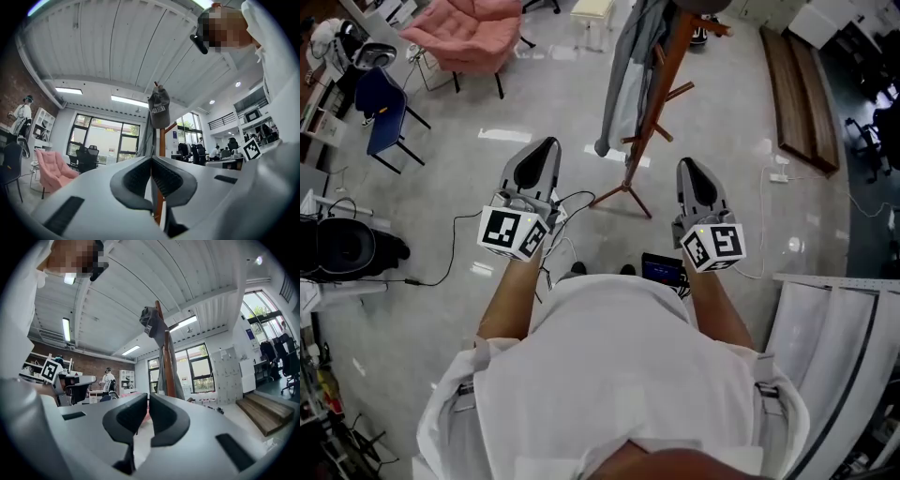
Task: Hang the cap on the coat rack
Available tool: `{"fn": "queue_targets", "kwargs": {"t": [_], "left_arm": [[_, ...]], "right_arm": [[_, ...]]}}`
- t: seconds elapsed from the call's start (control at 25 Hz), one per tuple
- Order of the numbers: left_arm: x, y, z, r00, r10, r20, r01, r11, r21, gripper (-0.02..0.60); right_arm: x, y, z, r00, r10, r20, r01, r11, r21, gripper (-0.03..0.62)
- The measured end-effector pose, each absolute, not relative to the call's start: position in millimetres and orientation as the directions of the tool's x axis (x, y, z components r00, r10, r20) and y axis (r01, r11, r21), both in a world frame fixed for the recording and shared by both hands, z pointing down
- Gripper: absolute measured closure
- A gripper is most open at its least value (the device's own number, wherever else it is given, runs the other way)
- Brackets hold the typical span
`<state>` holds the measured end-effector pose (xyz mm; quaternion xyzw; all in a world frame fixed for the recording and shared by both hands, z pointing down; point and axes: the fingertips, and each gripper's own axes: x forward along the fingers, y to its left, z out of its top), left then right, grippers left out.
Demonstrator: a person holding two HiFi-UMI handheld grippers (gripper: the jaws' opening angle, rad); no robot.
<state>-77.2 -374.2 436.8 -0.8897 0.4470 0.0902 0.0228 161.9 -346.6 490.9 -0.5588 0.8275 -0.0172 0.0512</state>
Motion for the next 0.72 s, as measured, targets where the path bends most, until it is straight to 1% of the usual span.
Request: {"fn": "queue_targets", "kwargs": {"t": [0.24,0.36,0.52,0.72], "left_arm": [[-93.1,-357.1,497.8,0.548,-0.825,-0.14,-0.829,-0.558,0.043,0.56],[-102.6,-351.9,518.2,0.531,-0.835,-0.145,-0.836,-0.544,0.071,0.56],[-110.0,-345.8,534.6,0.493,-0.859,-0.136,-0.856,-0.507,0.098,0.56],[-108.7,-344.8,571.1,0.483,-0.873,-0.064,-0.865,-0.487,0.123,0.56]], "right_arm": [[159.6,-341.0,537.0,-0.363,-0.932,0.0,-0.928,0.361,-0.091,0.566],[154.9,-336.8,553.0,-0.349,-0.937,0.0,-0.935,0.348,-0.071,0.566],[159.4,-331.6,564.4,-0.324,-0.946,0.009,-0.942,0.322,-0.099,0.568],[160.0,-334.3,570.5,-0.338,-0.941,0.014,-0.938,0.336,-0.081,0.568]]}}
